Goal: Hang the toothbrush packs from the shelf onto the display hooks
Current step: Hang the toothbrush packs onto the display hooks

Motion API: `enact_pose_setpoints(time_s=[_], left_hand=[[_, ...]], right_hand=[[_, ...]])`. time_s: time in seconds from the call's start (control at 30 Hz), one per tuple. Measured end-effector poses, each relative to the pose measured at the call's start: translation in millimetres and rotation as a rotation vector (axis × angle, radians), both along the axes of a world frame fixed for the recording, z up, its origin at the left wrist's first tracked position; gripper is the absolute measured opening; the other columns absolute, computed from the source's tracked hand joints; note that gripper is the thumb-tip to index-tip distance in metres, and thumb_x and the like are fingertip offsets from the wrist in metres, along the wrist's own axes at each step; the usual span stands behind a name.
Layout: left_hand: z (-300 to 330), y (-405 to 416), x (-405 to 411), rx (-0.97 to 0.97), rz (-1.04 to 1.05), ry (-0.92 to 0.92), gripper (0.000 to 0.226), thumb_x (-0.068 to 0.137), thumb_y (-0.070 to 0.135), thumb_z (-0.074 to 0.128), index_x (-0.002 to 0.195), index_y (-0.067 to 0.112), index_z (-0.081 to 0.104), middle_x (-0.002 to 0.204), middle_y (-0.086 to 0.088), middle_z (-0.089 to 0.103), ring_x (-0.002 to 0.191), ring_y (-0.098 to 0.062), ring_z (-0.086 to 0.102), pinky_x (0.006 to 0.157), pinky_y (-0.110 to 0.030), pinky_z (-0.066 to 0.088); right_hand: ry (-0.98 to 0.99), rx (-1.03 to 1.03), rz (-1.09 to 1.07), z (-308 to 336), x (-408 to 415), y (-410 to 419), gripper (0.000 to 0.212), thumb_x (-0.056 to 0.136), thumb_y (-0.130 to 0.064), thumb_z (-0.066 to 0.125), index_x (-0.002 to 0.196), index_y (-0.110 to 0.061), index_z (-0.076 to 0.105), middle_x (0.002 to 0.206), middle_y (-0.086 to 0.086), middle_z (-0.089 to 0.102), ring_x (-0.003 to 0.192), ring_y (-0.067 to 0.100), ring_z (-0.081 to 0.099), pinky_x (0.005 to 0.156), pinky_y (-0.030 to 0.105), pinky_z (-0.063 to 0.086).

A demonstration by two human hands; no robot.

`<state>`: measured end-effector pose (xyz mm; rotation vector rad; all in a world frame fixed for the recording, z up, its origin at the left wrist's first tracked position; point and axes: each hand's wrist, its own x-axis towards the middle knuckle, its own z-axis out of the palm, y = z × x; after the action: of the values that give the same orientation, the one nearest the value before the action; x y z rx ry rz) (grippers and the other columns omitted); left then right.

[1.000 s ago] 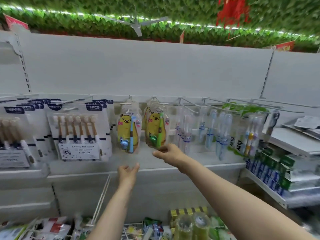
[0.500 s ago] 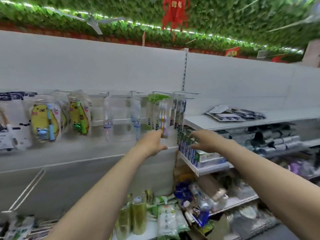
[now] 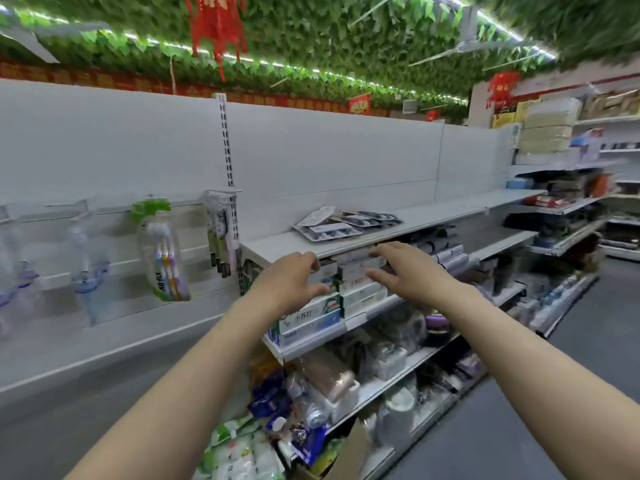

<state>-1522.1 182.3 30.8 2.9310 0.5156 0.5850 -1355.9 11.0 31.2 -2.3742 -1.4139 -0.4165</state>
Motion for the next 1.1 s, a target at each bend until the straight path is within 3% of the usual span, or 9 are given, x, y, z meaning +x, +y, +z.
enact_pose_setpoints(time_s=[0.23,0.5,0.7,0.87,1.0,1.1], left_hand=[[-7,8,135,-0.014,-0.058,-0.021,0.046,0.090,0.049,0.064,0.125,0.022,0.054,0.125,0.000,0.060,0.110,-0.020,0.058,0.093,-0.042,0.051],[-3,65,319,-0.065,-0.020,-0.086,0.045,0.092,0.048,0.060,0.125,0.018,0.055,0.128,-0.004,0.059,0.117,-0.023,0.054,0.093,-0.035,0.045],[-11,102,432,-0.144,0.069,-0.161,0.058,0.094,0.058,0.051,0.132,0.014,0.052,0.133,-0.006,0.057,0.122,-0.025,0.051,0.097,-0.042,0.047],[-28,117,514,-0.084,0.170,-0.170,0.055,0.096,0.059,0.043,0.133,0.020,0.053,0.138,-0.007,0.055,0.134,-0.025,0.040,0.106,-0.040,0.038],[-43,127,562,-0.054,0.321,-0.154,0.060,0.098,0.061,0.034,0.140,0.019,0.047,0.148,-0.006,0.049,0.147,-0.027,0.025,0.117,-0.044,0.024],[-54,128,581,0.011,0.447,-0.142,0.064,0.099,0.062,0.024,0.146,0.022,0.042,0.151,-0.001,0.047,0.148,-0.024,0.024,0.121,-0.046,0.013]], right_hand=[[-0.013,-0.024,-0.062,-8,126,-8,0.049,0.096,-0.048,0.056,0.137,-0.020,0.056,0.135,0.002,0.058,0.124,0.021,0.053,0.100,0.039,0.046],[-0.023,-0.078,-0.069,10,304,47,0.049,0.098,-0.049,0.054,0.139,-0.022,0.053,0.139,0.003,0.056,0.126,0.022,0.053,0.103,0.037,0.044],[0.066,-0.051,-0.026,11,410,91,0.051,0.099,-0.050,0.052,0.140,-0.020,0.051,0.142,0.003,0.056,0.129,0.022,0.051,0.103,0.035,0.041],[0.190,0.018,0.015,2,487,131,0.053,0.100,-0.049,0.052,0.142,-0.017,0.049,0.144,0.002,0.055,0.129,0.021,0.052,0.101,0.035,0.042],[0.290,0.022,0.059,-5,548,168,0.058,0.100,-0.047,0.052,0.147,-0.014,0.042,0.147,0.006,0.051,0.133,0.024,0.049,0.103,0.035,0.041],[0.424,-0.037,0.074,-9,592,194,0.064,0.100,-0.049,0.051,0.151,-0.013,0.035,0.149,0.014,0.048,0.135,0.029,0.047,0.105,0.037,0.039]])
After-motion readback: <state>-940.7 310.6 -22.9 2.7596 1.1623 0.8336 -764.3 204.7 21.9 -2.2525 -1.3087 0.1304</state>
